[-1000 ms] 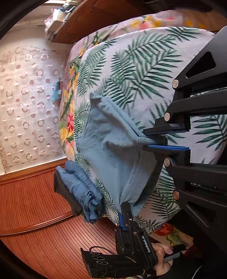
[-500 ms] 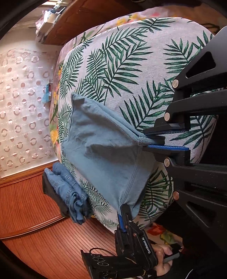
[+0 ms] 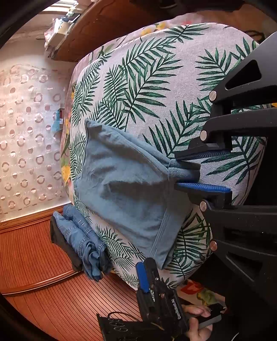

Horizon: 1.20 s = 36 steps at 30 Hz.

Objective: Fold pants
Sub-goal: 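Open both tools and release the shorts' corners, then grasp the hem-end corners of the shorts with both tools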

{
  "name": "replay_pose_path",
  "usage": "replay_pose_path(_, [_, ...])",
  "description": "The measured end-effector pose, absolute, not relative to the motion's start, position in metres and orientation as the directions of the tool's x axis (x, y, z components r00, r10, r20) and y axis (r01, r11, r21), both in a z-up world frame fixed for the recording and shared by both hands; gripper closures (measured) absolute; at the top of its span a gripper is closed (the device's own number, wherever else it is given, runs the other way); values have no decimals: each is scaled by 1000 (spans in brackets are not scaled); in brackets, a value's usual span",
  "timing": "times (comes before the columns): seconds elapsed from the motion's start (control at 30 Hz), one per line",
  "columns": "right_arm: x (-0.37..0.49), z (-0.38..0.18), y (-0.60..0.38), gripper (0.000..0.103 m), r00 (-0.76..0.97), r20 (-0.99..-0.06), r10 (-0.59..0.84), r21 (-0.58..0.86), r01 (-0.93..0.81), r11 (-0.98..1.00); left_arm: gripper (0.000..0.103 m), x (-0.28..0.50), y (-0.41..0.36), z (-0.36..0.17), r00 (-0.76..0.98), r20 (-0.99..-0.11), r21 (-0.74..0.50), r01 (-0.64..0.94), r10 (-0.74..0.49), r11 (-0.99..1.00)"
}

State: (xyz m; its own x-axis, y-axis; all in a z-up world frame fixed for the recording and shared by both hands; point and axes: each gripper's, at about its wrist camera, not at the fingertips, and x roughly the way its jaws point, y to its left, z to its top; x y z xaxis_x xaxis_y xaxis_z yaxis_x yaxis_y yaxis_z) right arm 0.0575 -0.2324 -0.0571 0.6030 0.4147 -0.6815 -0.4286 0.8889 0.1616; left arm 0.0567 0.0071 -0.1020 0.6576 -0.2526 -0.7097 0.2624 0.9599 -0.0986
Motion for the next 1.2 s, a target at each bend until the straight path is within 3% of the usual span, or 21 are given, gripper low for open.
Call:
replay_pose_path(0.13, [58,-61,-233,74,598,-690,408,162,-422,892,27,60,11,-103,660,-710,-100,250,-245,963])
replay_pose_path(0.73, [64,-71,-235,70,595,-696,402,192,-385,903,27,61,13,-123,640,-741,-69,228,-202,971])
replay_pose_path(0.8, [62,-72,-234,70,598,-692,404,190,-390,901,30,61,11,-125,637,-742,-74,234,-210,969])
replay_pose_path(0.93, [59,-72,-233,71,593,-691,413,190,-403,895,49,61,11,-127,621,-743,-109,254,-248,961])
replay_pose_path(1.07, [60,-72,-234,86,584,-692,423,192,-416,889,66,61,7,-129,605,-744,-131,283,-283,950])
replay_pose_path(1.2, [61,-69,-235,91,582,-684,439,201,-428,881,77,62,7,-129,589,-739,-176,302,-328,937])
